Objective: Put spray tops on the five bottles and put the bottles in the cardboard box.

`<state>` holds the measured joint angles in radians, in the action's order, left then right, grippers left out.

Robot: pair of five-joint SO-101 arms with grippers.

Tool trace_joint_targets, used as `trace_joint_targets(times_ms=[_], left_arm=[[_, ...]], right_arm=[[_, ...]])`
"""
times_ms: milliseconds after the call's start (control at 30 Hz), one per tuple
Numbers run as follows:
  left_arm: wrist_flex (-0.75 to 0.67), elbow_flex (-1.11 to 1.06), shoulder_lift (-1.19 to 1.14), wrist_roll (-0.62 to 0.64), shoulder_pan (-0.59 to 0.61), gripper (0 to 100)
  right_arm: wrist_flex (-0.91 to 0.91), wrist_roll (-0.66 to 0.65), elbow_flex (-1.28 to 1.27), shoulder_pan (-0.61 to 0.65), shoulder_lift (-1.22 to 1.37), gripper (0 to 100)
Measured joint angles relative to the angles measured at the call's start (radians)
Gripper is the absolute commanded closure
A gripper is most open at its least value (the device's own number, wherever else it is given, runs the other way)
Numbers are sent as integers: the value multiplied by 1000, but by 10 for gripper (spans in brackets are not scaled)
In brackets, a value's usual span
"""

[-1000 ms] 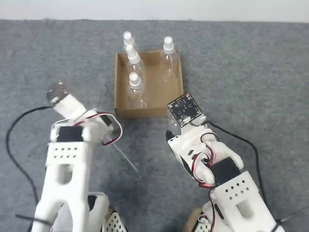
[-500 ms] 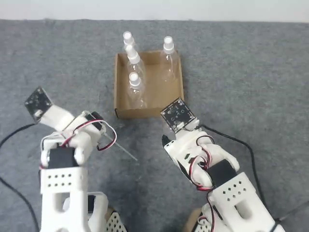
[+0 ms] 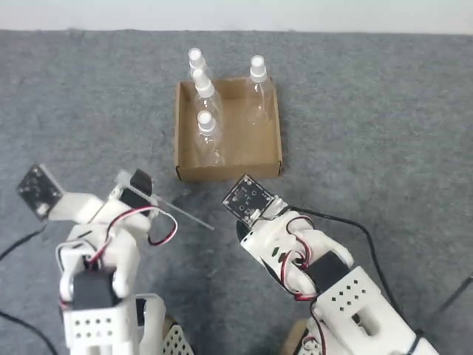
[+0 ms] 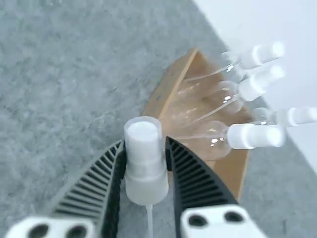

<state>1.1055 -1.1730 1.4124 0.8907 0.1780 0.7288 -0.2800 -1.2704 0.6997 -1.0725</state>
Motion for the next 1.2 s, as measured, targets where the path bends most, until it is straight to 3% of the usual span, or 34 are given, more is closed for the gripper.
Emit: trace_joint_targets(times_ms=[433, 767, 1200], left_arm=[[0, -120, 385, 64, 84, 990], [0, -121, 391, 74, 87, 990], [-8, -150, 391, 74, -44, 990]], right_arm=[[-2, -101, -35, 75, 0, 888], [-9, -181, -41, 83, 0, 887], [-127, -190, -112, 84, 0, 887]])
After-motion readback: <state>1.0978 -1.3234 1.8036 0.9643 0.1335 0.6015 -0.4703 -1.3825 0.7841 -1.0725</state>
